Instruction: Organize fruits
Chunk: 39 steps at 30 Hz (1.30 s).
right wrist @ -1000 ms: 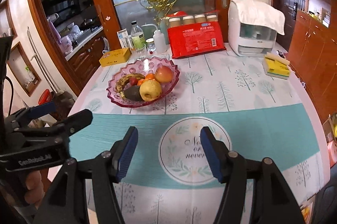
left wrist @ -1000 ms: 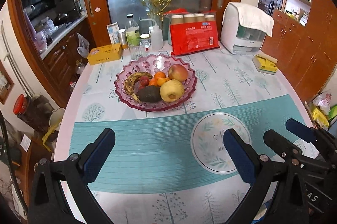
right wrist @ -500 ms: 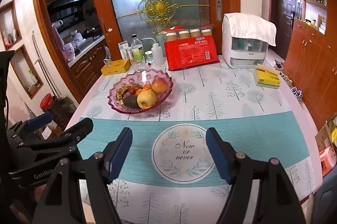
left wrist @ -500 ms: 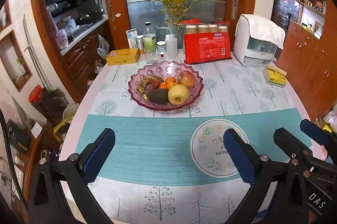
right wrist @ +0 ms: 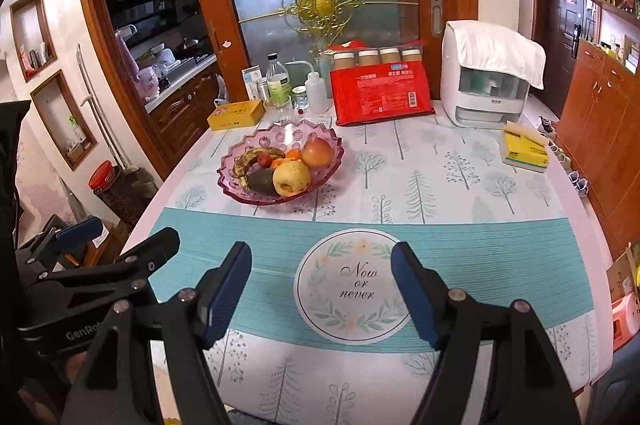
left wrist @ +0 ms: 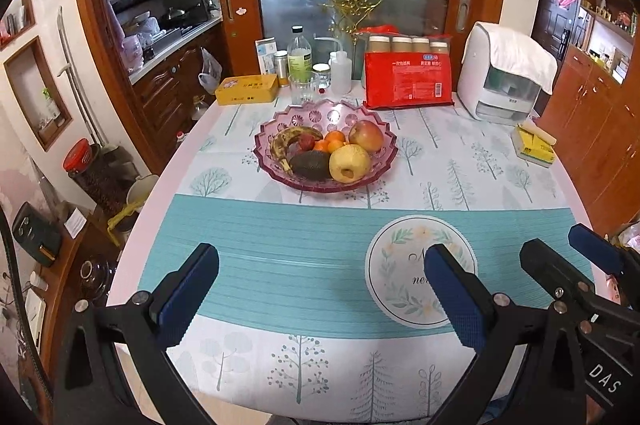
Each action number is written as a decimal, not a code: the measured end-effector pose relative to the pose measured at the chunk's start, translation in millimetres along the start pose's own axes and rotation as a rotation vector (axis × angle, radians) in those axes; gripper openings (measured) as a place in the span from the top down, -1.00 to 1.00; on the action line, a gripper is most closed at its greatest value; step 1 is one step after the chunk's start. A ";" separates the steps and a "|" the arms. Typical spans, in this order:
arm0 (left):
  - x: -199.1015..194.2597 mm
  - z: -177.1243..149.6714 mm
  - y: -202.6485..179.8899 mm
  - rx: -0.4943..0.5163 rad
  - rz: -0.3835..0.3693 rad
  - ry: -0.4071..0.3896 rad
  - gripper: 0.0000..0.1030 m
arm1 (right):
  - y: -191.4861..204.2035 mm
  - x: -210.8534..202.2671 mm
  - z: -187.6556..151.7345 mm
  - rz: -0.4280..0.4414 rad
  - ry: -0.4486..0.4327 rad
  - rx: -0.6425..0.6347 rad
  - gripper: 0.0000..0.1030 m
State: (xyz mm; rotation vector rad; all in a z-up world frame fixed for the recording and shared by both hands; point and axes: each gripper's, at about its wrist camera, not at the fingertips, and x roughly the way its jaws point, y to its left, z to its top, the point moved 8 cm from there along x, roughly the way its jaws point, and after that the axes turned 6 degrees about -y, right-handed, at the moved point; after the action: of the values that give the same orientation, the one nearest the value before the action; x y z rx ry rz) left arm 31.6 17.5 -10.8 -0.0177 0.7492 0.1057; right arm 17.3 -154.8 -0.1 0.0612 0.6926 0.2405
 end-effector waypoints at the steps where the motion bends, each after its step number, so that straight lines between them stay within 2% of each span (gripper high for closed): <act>1: 0.1 -0.7 0.0 0.001 0.001 0.004 -0.98 | -0.2 0.3 -0.7 0.001 0.003 0.001 -0.42; 39: 10.4 -6.0 -1.0 0.044 -0.021 0.046 -0.98 | -2.5 7.8 -13.5 0.002 0.035 0.052 -0.42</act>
State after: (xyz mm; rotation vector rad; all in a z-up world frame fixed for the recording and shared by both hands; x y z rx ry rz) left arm 35.3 17.1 -22.3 0.0141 0.7970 0.0689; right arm 14.9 -155.7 -15.7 0.1079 0.7338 0.2260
